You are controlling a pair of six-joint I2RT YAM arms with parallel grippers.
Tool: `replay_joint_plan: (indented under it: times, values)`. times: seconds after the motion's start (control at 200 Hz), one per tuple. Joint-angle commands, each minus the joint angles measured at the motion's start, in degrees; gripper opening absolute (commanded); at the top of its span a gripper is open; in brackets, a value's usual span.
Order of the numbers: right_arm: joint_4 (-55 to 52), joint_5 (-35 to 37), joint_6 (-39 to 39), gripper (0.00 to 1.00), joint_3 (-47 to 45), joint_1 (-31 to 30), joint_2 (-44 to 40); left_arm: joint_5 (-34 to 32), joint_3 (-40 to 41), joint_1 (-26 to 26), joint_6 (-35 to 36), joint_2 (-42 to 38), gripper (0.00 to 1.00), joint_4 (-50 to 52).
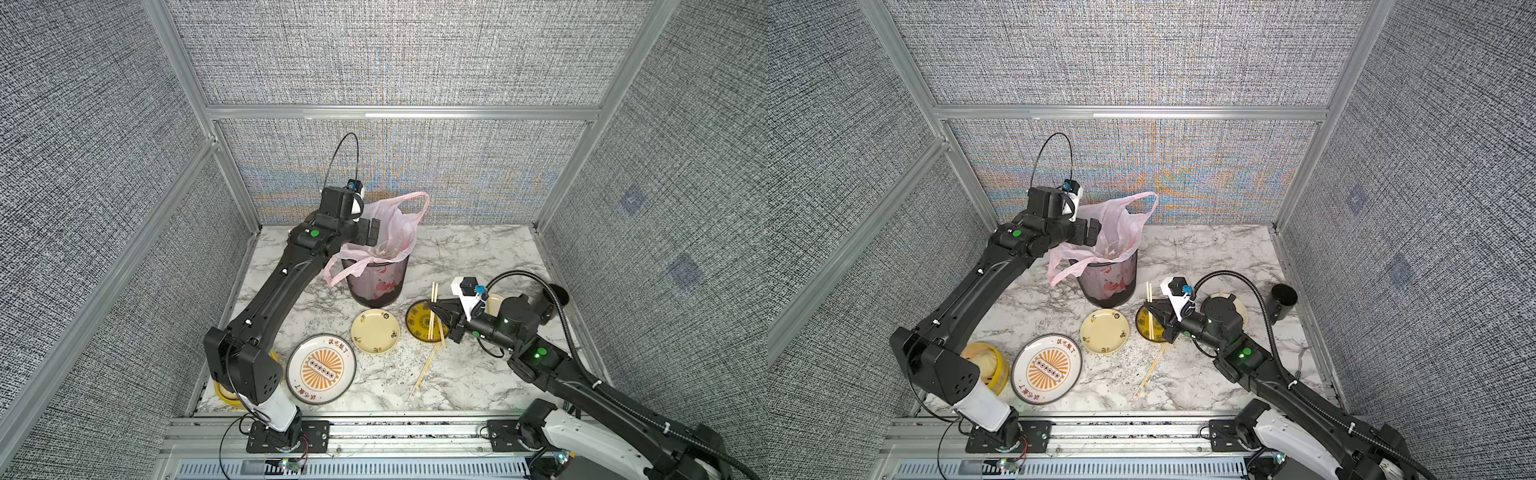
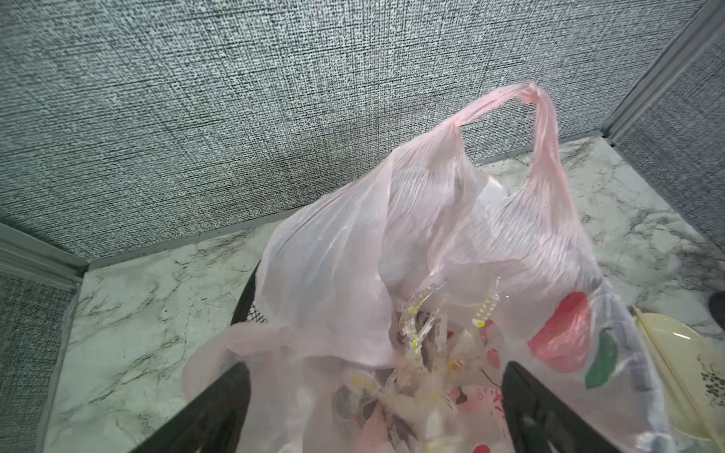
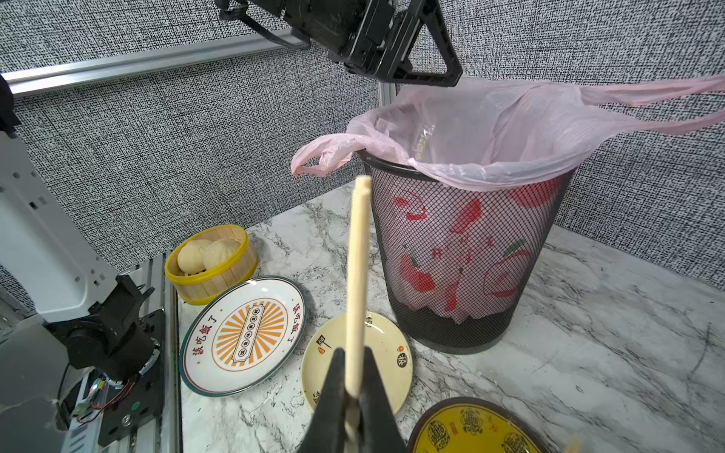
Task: Remove the packaging of disposable chopsticks
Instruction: Place the packet bag in the trash bin, then place the disposable chopsticks on the plate.
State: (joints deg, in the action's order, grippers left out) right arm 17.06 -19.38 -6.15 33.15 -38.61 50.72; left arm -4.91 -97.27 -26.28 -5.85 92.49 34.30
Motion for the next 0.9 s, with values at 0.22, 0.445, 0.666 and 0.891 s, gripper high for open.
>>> replay_joint_plan:
  times: [0.22,0.445,0.666,0.891]
  values:
    - [-4.9,4.0,-12.2,0.00,6.3,-0.2,10.1,-0.5,21.1,-0.3,-3.6,-24.2,1.00,-13.9]
    - [-13.1,10.8,-25.3,0.00,9.9,-4.4,16.6,6.8,38.0,-0.7,-10.3,-38.2,0.94,-15.1]
    - [-16.6,18.2,-29.1,0.00,12.4,-10.2,23.1,8.5,54.4,-0.9,-13.9,-51.0,0.87,-19.5]
    - [-10.6,17.3,-38.1,0.00,8.9,-11.3,26.8,14.4,65.5,-0.9,-17.7,-54.9,0.77,-25.4]
